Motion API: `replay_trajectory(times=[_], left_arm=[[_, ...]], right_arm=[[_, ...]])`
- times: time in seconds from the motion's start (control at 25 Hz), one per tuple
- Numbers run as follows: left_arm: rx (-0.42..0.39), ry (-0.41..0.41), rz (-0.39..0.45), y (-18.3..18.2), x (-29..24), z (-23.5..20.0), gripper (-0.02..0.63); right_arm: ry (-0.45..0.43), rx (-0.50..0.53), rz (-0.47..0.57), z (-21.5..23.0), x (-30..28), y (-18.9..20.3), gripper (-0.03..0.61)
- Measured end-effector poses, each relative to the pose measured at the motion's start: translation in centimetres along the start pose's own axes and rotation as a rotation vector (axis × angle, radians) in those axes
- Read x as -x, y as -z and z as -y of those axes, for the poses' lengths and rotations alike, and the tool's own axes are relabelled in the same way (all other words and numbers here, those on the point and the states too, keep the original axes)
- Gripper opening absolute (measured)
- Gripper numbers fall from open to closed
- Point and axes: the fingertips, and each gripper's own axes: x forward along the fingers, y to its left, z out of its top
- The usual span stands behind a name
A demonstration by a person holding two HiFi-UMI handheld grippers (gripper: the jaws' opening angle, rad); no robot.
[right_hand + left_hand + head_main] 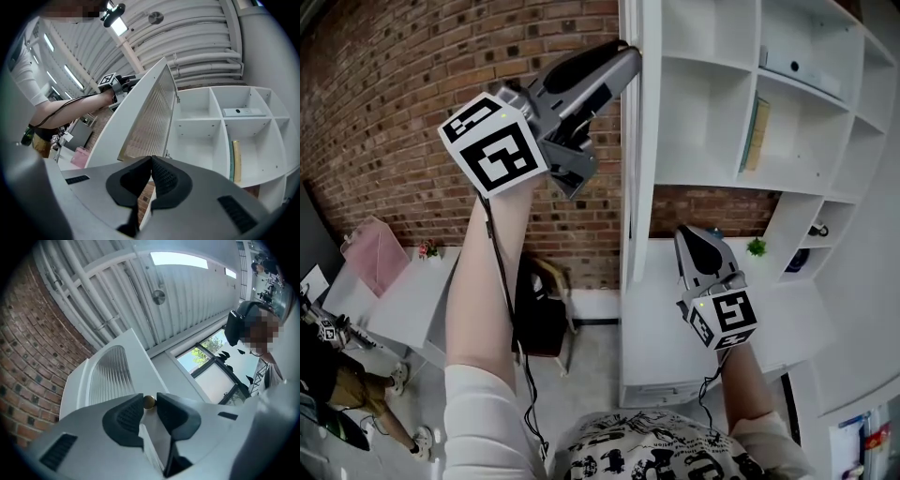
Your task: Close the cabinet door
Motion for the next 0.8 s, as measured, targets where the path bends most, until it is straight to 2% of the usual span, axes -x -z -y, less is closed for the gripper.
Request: replay_trajectory(times=[0.32,0.52,0.64,0.8], left_arm=[[0.075,-0.027,0.006,-0.1,-1.2,-0.3,0.094],[0.031,-0.029,-0.015,1.7,-3.9,1.3,0.091],[0.043,-0.059,-0.007,2.2,-6.0,2.1,0.089],[0.008,-0.099,-0.016,3.7,-9.0,2.9,0.089]], right_arm=[[-0.013,-0.025,-0.01,0.6,-0.4,0.3,0.015],[-0.019,-0.016,0.004,3.0,0.8,0.8,0.015],[-0.021,-0.012,0.013,5.4,1.9,0.7,0.015],[-0.017,-0.032,0.014,9.4,3.5,1.3,0.015]])
